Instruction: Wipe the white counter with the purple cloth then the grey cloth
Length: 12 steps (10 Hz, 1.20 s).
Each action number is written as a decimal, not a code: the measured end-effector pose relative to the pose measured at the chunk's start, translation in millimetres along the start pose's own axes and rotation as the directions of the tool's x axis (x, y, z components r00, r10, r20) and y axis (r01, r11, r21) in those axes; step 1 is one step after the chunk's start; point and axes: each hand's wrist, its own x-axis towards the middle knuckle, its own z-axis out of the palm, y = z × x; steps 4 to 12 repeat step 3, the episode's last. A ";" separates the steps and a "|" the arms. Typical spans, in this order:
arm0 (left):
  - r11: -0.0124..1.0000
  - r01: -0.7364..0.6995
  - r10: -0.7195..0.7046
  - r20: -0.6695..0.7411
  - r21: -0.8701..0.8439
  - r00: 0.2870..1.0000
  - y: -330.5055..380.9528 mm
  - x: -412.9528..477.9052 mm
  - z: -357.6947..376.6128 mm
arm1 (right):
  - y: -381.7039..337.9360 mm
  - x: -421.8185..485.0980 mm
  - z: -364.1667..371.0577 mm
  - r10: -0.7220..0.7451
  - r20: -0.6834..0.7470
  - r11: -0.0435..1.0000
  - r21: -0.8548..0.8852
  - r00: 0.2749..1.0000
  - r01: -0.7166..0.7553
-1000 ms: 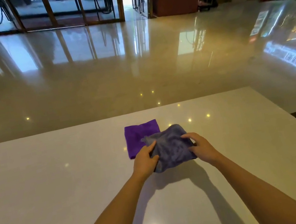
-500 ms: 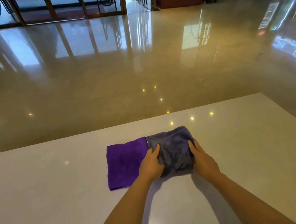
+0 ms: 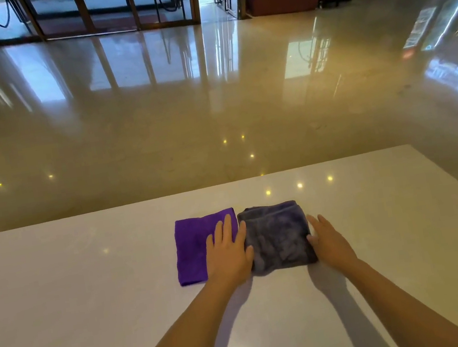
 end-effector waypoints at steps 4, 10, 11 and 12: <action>0.992 0.024 0.003 -0.218 0.122 0.976 -71.6 -84.5 -53.7 | -119.8 -120.2 -99.0 -0.237 -0.365 0.775 0.488 0.900 0.402; 0.992 0.024 0.003 -0.218 0.122 0.976 -71.6 -84.5 -53.7 | -119.8 -120.2 -99.0 -0.237 -0.365 0.775 0.488 0.900 0.402; 0.992 0.024 0.003 -0.218 0.122 0.976 -71.6 -84.5 -53.7 | -119.8 -120.2 -99.0 -0.237 -0.365 0.775 0.488 0.900 0.402; 0.992 0.024 0.003 -0.218 0.122 0.976 -71.6 -84.5 -53.7 | -119.8 -120.2 -99.0 -0.237 -0.365 0.775 0.488 0.900 0.402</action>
